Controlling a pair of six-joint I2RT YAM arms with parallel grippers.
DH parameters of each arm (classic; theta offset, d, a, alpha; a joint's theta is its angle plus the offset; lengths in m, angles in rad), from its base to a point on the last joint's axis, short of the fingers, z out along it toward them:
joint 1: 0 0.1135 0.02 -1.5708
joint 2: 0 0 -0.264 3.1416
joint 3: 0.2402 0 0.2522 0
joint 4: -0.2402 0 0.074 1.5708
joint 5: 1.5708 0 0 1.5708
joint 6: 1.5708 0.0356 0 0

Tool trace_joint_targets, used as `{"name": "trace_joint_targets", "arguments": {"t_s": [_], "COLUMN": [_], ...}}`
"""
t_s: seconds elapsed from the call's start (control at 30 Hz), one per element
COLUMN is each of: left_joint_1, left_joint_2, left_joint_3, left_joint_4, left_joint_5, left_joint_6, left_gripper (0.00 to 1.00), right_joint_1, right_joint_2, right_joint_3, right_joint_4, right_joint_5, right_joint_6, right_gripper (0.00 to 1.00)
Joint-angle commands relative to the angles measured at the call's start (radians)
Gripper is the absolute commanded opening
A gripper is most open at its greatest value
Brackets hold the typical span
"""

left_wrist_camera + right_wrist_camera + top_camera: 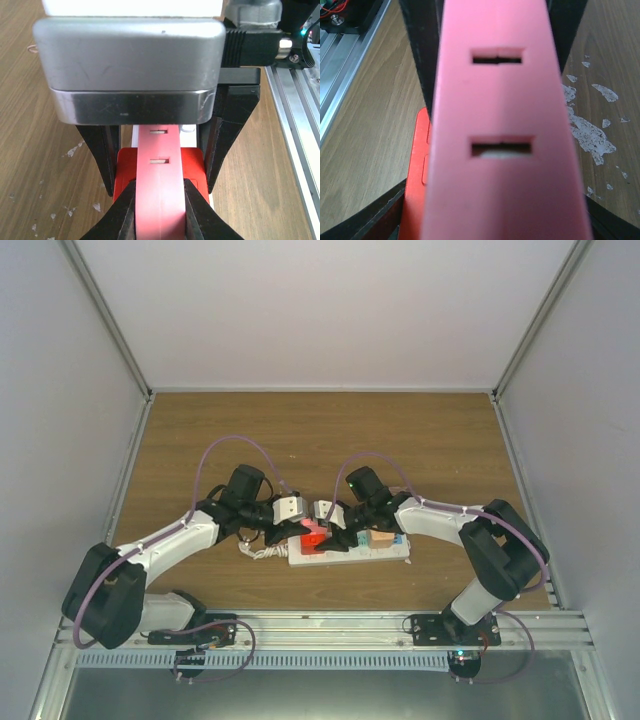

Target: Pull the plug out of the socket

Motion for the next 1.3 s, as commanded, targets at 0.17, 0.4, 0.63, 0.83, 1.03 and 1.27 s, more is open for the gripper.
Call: {"name": "trace_joint_targets", "arguments": {"t_s": [0.17,0.4,0.63,0.83,1.03,1.27], "left_joint_1": [0.019,0.033,0.043,0.051,0.06,0.11], "left_joint_2": [-0.077,-0.082,-0.08,-0.078,-0.077,-0.094], "left_joint_3": [-0.016,-0.012,-0.006,-0.005,-0.011,0.01], "left_joint_4": [0.075,0.075,0.071,0.071,0.071,0.035], "left_joint_5": [0.139,0.179,0.187,0.192,0.181,0.208], "left_joint_6": [-0.013,-0.022,-0.03,-0.035,-0.027,-0.017], "left_gripper": [0.0,0.0,0.0,0.0,0.0,0.0], "right_joint_1": [-0.003,-0.003,-0.003,-0.003,-0.003,-0.023], "right_joint_2": [0.011,0.017,0.023,0.027,0.008,-0.064], "right_joint_3": [0.011,0.004,0.001,-0.001,0.012,0.07], "right_joint_4": [0.039,0.035,0.035,0.036,0.015,-0.054], "right_joint_5": [-0.008,-0.003,0.01,0.007,-0.014,-0.064], "right_joint_6": [0.009,0.0,-0.007,-0.007,-0.009,-0.012], "right_gripper": [0.55,0.52,0.51,0.53,0.71,0.87]}}
